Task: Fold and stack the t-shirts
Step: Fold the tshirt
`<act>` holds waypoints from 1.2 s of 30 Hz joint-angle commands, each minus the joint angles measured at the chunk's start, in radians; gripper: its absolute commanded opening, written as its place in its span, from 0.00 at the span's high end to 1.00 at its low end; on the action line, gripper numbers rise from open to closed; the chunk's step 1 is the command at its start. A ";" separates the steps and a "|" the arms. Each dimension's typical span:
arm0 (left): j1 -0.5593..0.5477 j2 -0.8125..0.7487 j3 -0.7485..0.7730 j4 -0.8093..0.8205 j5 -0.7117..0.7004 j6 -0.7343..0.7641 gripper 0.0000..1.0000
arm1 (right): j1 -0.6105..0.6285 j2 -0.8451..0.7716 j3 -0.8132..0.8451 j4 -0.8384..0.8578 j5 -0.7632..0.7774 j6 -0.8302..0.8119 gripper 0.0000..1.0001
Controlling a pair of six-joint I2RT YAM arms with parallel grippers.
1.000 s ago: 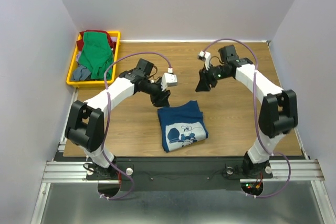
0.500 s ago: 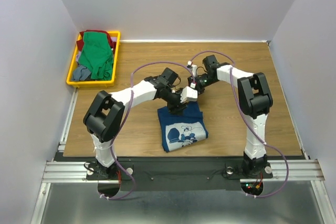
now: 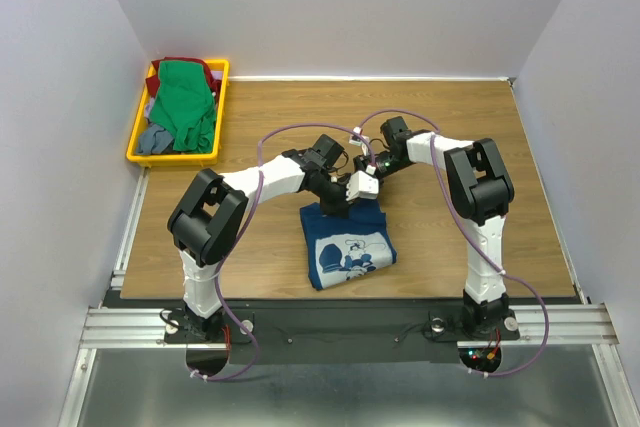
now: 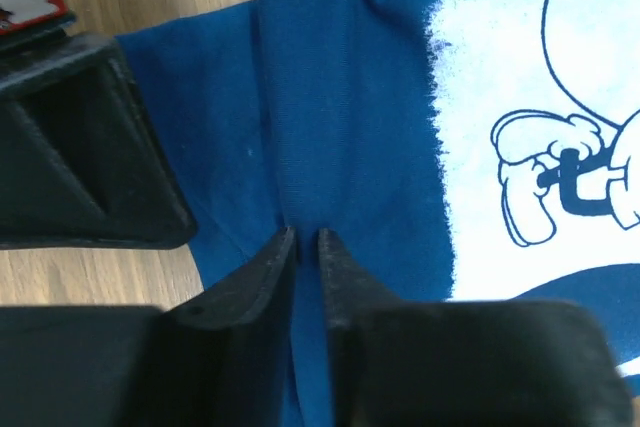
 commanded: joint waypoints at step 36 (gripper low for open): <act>0.058 -0.082 0.122 -0.031 -0.059 0.056 1.00 | 0.013 0.088 -0.098 0.059 0.018 0.011 0.82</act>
